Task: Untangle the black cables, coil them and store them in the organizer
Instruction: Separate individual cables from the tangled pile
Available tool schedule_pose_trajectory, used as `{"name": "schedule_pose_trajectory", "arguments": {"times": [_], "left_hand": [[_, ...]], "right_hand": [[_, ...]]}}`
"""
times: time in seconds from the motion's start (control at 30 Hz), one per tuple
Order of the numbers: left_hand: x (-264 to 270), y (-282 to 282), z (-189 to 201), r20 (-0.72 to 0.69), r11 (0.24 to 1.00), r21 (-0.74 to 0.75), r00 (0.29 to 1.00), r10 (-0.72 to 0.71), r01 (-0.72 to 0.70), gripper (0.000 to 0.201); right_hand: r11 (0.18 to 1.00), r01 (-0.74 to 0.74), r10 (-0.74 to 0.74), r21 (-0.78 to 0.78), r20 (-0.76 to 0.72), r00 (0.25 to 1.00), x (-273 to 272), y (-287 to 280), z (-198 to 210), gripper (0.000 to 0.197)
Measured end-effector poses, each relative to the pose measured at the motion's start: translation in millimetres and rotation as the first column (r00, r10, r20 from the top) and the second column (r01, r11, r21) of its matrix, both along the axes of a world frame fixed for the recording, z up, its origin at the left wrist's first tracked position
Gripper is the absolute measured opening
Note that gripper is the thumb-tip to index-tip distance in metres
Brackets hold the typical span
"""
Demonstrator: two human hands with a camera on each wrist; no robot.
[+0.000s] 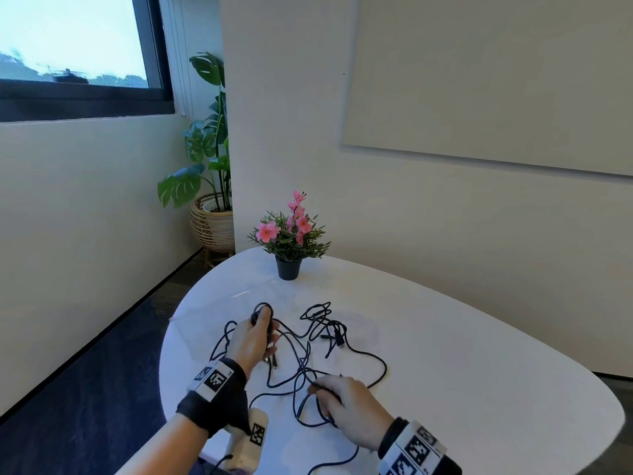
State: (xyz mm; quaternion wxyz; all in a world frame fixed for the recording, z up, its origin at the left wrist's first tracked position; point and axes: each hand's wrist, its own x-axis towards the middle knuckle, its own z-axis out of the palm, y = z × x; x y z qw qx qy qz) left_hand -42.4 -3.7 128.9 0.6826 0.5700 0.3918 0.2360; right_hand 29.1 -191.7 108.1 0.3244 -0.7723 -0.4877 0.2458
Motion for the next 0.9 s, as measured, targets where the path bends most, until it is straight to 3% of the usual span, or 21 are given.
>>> {"name": "schedule_pose_trajectory", "arguments": {"times": [0.1,0.2,0.3,0.33,0.43,0.57,0.63,0.67,0.73,0.8,0.9], "left_hand": [[2.5,8.3,0.5,0.001,0.997,-0.057,0.998,0.061,-0.061,0.039],[3.4,-2.7,4.3,0.089,0.972,-0.233,0.996,0.029,-0.007,0.041],[1.8,-17.5,1.7,-0.054,0.991,-0.113,0.996,-0.074,0.068,0.05],[1.2,-20.7,-1.4,-0.077,0.991,-0.062,0.99,-0.121,0.117,0.052],[-2.5,-25.8,-6.2,-0.046,0.953,-0.005,0.951,-0.304,0.304,0.052],[-11.3,-26.0,-0.8,0.127,0.875,-0.063,0.873,-0.47,0.48,0.046],[-13.7,-26.7,3.4,0.077,0.869,0.081,0.866,-0.494,0.489,0.04],[-14.3,-27.1,5.3,-0.02,0.839,0.223,0.862,-0.506,0.497,0.037],[-15.2,-25.0,8.3,-0.198,0.701,0.458,0.831,-0.52,0.547,0.033],[-16.6,-22.1,10.4,-0.261,0.607,0.531,0.795,-0.547,0.592,0.032],[-19.5,-24.3,21.7,-0.261,0.554,0.534,0.748,-0.611,0.639,0.026]], "right_hand": [[0.996,-0.077,0.078,-0.038,0.023,0.997,-8.1,-0.7,2.6,0.031],[0.974,-0.217,0.22,-0.065,0.046,0.974,-19.6,4.3,13.2,0.033],[0.938,-0.347,0.343,-0.015,0.207,0.916,-29.1,8.1,26.5,0.019],[0.931,-0.365,0.349,0.008,0.274,0.896,-31.3,9.4,32.1,0.023],[0.955,-0.249,0.201,0.161,0.263,0.944,-26.6,11.2,45.2,0.023],[0.94,0.121,-0.154,0.318,0.081,0.985,-0.8,15.2,59.6,0.052],[0.923,0.233,-0.239,0.306,-0.018,0.971,16.4,18.1,59.9,0.045],[0.932,0.238,-0.236,0.272,-0.041,0.971,23.3,19.5,58.6,0.041],[0.961,0.17,-0.161,0.218,-0.06,0.985,27.6,22.1,54.0,0.038],[0.967,0.134,-0.117,0.218,-0.091,0.989,31.0,25.2,45.3,0.035],[0.967,0.107,-0.064,0.233,-0.185,0.981,25.5,22.5,51.9,0.029]]}}
